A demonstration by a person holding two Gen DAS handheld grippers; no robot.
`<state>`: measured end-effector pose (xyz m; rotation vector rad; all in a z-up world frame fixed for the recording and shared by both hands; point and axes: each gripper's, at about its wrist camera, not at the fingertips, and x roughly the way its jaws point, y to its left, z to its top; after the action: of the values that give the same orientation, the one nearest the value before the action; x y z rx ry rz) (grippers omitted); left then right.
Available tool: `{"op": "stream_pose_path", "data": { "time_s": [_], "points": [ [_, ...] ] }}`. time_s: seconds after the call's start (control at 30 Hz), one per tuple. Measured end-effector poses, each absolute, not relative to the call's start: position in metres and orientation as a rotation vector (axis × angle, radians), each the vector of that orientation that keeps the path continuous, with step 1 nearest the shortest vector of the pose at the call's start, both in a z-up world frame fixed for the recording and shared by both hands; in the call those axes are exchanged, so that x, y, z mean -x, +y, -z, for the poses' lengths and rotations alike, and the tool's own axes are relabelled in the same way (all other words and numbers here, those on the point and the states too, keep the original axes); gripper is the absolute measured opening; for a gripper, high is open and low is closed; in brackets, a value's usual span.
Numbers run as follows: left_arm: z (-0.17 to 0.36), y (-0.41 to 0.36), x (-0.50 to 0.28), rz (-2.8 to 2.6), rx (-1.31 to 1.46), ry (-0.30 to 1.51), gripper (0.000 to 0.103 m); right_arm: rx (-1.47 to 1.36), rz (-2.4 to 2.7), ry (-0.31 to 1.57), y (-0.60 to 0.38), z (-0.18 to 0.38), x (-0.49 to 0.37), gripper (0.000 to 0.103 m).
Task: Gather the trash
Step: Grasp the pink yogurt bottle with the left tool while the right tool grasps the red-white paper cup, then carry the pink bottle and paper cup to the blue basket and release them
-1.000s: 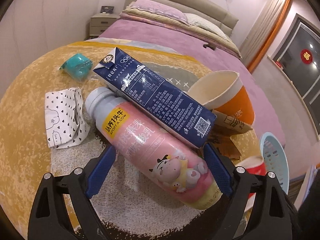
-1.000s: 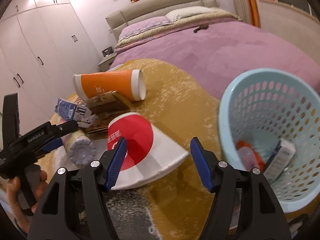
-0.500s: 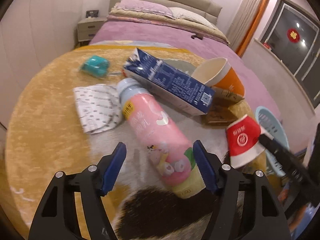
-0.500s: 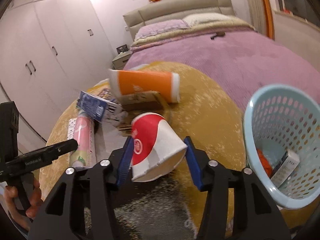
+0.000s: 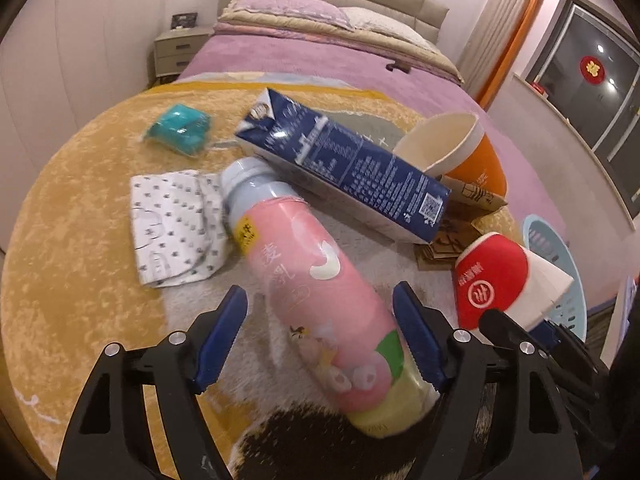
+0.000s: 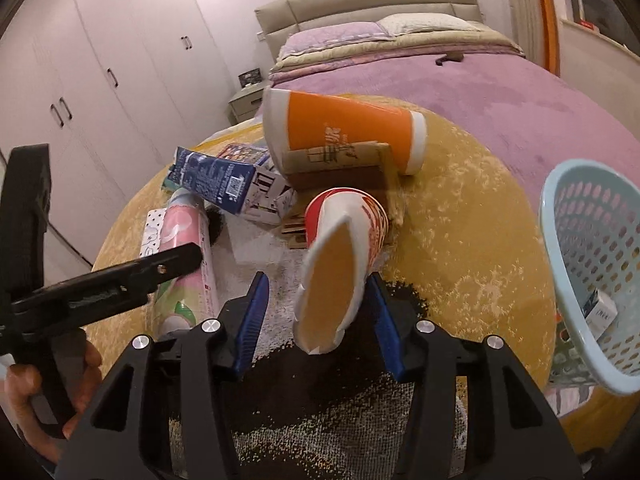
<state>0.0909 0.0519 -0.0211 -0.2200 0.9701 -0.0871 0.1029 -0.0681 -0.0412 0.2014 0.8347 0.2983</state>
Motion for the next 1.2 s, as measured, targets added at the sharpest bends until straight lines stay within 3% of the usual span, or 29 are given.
{"op": "stream_pose_path", "data": {
  "time_s": [0.07,0.23,0.77,0.9,1.03,1.2],
  "points": [
    [0.025,0.048,-0.093,0.097,0.216,0.977,0.070,-0.206,-0.290,0.824,-0.071,0.039,-0.102,0.032],
    [0.024,0.049,-0.077,0.136,0.214,0.956,0.056,-0.178,-0.291,0.788,-0.073,0.031,-0.094,0.021],
    [0.024,0.073,-0.011,0.225,0.209,0.957,0.051,-0.118,-0.328,0.733,-0.053,0.009,-0.063,0.020],
    [0.031,0.075,-0.007,0.212,0.193,0.981,0.053,-0.103,-0.327,0.761,-0.048,0.015,-0.064,0.020],
    [0.032,0.074,0.000,0.172,0.162,1.001,0.069,-0.104,-0.332,0.793,-0.047,0.022,-0.066,0.020],
    [0.040,0.077,0.006,0.183,0.185,1.018,0.068,-0.103,-0.341,0.816,-0.045,0.028,-0.068,0.020]
  ]
}}
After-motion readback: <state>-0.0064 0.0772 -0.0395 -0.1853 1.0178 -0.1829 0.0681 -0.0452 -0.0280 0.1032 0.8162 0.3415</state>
